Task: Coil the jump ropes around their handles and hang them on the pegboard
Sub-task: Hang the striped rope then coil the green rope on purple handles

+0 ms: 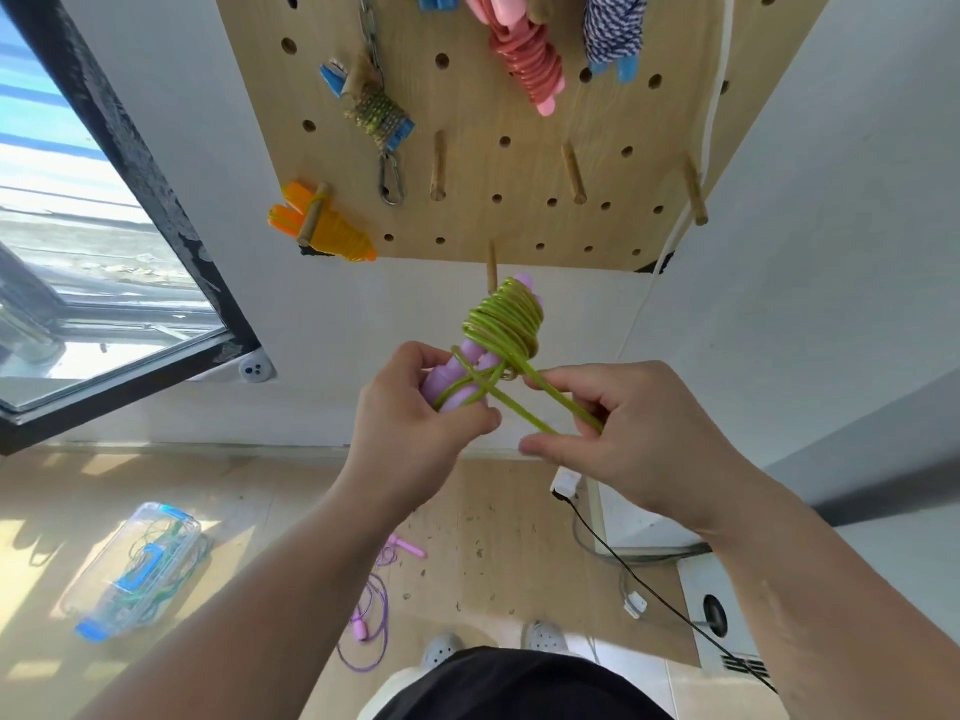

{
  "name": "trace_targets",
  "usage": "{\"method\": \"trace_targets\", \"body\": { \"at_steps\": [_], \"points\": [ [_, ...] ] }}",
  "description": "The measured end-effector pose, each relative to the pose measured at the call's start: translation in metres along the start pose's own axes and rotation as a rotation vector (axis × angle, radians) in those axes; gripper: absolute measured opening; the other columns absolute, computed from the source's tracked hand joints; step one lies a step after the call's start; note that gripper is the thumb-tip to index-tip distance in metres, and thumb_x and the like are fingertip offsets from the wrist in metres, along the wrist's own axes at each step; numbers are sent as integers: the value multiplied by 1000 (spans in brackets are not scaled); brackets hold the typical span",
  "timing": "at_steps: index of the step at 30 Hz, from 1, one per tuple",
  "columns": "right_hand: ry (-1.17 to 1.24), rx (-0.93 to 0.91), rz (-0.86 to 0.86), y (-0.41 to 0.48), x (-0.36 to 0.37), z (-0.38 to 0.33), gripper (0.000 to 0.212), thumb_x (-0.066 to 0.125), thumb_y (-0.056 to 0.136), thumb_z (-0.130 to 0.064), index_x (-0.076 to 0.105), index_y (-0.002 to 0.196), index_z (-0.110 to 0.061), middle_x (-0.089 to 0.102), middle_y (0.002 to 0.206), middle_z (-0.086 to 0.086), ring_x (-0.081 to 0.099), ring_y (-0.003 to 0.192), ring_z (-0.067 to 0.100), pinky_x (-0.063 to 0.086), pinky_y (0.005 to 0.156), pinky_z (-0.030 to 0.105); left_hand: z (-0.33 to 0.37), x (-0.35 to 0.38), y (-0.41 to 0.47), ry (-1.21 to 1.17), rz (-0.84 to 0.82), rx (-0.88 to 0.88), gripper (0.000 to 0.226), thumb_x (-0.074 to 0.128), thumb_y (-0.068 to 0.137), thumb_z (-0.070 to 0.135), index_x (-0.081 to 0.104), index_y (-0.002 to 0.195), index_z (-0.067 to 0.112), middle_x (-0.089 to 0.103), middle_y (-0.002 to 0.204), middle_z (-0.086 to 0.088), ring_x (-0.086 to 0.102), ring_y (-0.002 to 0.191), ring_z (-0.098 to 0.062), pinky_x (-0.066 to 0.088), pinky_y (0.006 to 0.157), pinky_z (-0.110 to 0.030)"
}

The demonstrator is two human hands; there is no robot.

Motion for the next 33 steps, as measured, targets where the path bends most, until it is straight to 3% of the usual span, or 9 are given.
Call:
{"method": "trace_targets", "body": {
  "at_steps": [1,6,11,16,19,23,26,29,33],
  "points": [
    [-116,-50,-6,-1,-4,-1,13,75,88,-39,74,95,-28,43,55,-7,41,53,11,34,55,29,-1,1,0,14,-3,-5,40,81,59,26,63,96,22,71,77,9,64,67,-6,51,62,-27],
    [-475,-252,-3,-12,-18,0,31,42,99,-38,66,89,-20,40,65,-11,43,59,10,33,53,29,2,23,-6,-82,-53,-93,42,78,56,18,63,95,13,60,63,5,51,49,-13,38,49,-30],
    [-310,-315,253,-32,-43,13,27,45,104,-34,58,87,-16,39,80,-14,39,70,8,35,60,21,18,70,-24,-469,-224,-275,39,70,59,12,54,93,6,50,70,-15,30,45,-19,22,48,-27],
    [-104,-133,234,-49,-58,41,31,43,103,-39,56,84,-17,47,64,-7,45,61,15,36,54,28,26,98,-25,-124,-147,-150,46,81,59,25,53,93,13,62,66,4,47,49,-13,35,47,-26],
    [103,-107,284,-56,-85,45,22,50,103,-22,59,83,-25,52,63,-18,48,59,7,32,54,14,30,118,-29,151,-145,12,42,81,61,31,50,90,23,74,84,8,62,65,-13,53,59,-38],
    [-61,-244,301,-76,-104,44,28,47,104,-27,59,82,-14,52,66,-9,48,62,15,38,55,27,39,142,-44,221,-149,62,43,83,60,34,50,87,27,76,91,3,74,82,-22,60,72,-50],
    [-246,-376,312,-99,-105,50,32,43,105,-31,56,81,-14,39,67,-13,36,61,10,35,54,24,56,153,-50,172,-96,64,46,85,56,36,51,85,26,67,72,-2,55,55,-11,45,54,-31],
    [-236,-373,343,-114,-115,73,31,43,105,-33,61,87,-14,44,70,-12,41,62,10,41,54,33,63,167,-58,-75,-126,-68,47,84,55,24,54,90,13,54,58,-1,39,41,-8,31,43,-24],
    [127,-218,296,-127,-125,102,24,48,102,-34,68,97,-23,62,75,-9,57,70,12,45,60,25,67,194,-78,-327,-233,-153,47,79,57,23,50,91,9,48,67,-12,23,42,-11,17,45,-22]
  ]
}}
Point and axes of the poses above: each hand's wrist, its own y-axis towards the middle knuckle, its own x-axis out of the palm, z = x × y, the point moved 6 cm from there along y, towards the middle knuckle
